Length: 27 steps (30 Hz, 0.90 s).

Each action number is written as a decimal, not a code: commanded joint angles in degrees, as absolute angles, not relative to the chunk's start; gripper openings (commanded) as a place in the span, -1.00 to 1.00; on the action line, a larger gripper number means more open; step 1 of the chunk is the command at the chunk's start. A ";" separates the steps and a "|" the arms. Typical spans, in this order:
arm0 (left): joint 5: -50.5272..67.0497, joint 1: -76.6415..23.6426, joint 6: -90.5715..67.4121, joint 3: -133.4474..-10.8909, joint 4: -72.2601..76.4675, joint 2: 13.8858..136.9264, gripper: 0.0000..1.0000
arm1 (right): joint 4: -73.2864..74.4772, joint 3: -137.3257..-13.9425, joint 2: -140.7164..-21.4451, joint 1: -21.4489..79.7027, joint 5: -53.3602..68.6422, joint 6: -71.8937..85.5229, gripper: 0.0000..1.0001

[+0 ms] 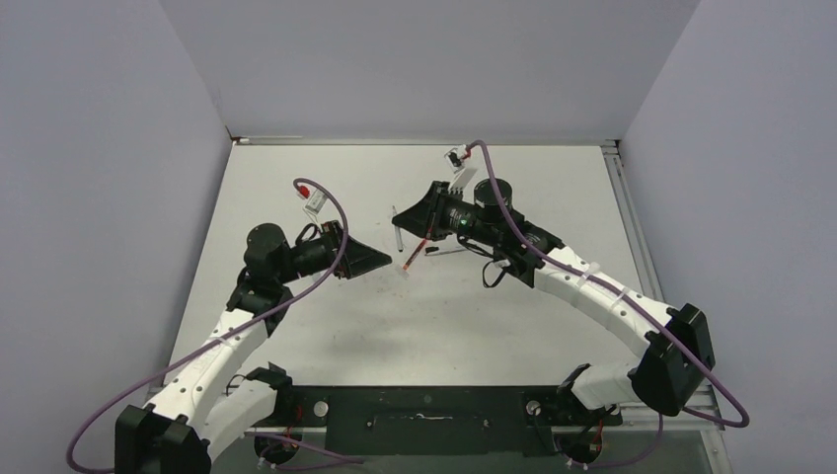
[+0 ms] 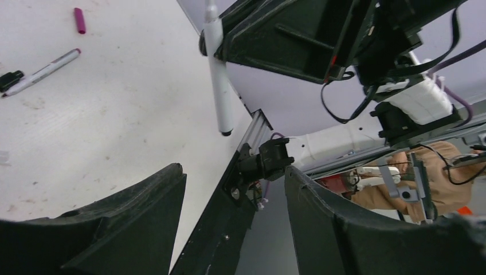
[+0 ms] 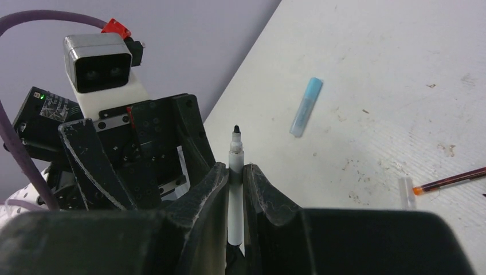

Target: Insert the pens into the pen caps

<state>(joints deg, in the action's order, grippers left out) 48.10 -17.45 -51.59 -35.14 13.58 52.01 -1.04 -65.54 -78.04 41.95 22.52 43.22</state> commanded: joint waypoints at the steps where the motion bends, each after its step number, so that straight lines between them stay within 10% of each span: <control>1: 49.29 -19.07 -60.55 -33.98 28.26 53.01 0.24 | -13.91 -61.52 -75.20 41.89 26.33 48.99 -0.89; 27: 47.00 -21.88 -71.89 -33.09 44.93 55.46 -0.05 | -29.28 -58.27 -74.11 47.04 29.02 54.50 -0.89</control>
